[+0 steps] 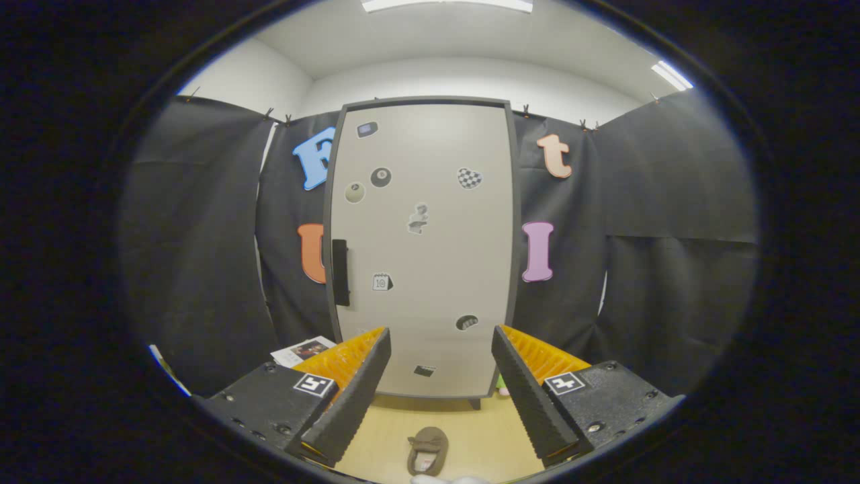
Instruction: Open the shoe cabinet door, grab the shoes and put them into the shoe cabinet, then close the shoe cabinet door.
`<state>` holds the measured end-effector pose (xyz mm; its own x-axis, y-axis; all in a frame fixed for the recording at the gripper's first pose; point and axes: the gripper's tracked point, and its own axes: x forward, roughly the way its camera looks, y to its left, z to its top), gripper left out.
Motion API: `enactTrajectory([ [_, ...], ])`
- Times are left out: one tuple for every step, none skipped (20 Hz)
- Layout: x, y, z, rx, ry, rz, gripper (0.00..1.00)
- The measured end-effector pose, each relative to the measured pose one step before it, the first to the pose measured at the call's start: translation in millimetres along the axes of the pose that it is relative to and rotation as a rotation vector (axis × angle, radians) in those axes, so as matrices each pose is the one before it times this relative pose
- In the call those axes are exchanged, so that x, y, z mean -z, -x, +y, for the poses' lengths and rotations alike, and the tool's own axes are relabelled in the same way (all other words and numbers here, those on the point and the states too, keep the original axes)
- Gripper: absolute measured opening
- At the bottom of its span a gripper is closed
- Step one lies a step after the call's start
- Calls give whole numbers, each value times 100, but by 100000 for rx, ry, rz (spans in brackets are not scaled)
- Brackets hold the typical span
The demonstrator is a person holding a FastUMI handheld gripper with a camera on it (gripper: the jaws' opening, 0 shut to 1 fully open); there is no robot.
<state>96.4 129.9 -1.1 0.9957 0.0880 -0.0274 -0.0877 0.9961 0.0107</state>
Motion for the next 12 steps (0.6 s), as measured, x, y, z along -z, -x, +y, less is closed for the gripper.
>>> enactTrajectory([
  [98, -1625, 1484, -2080, 92, 167, 99],
  [-96, -1708, 1551, -2085, -166, -38, 99],
  [130, -1702, 1478, -1696, -448, 285, 99],
  [-88, -1757, 1493, -1884, -809, -37, 99],
  [185, -1748, 1347, -1244, -144, 510, 99],
  [-10, -1976, 1240, -1334, 16, -108, 99],
  [62, -1711, 1002, -960, 12, 715, 99],
  [11, -1860, 1118, -1294, 69, 638, 99],
  [152, -1609, 1097, -1660, -79, 986, 99],
  [-212, -1556, 921, -999, -13, -237, 99],
  [-133, -1351, 376, 320, 575, -355, 98],
  [-204, -1429, 261, 776, 687, -112, 97],
])
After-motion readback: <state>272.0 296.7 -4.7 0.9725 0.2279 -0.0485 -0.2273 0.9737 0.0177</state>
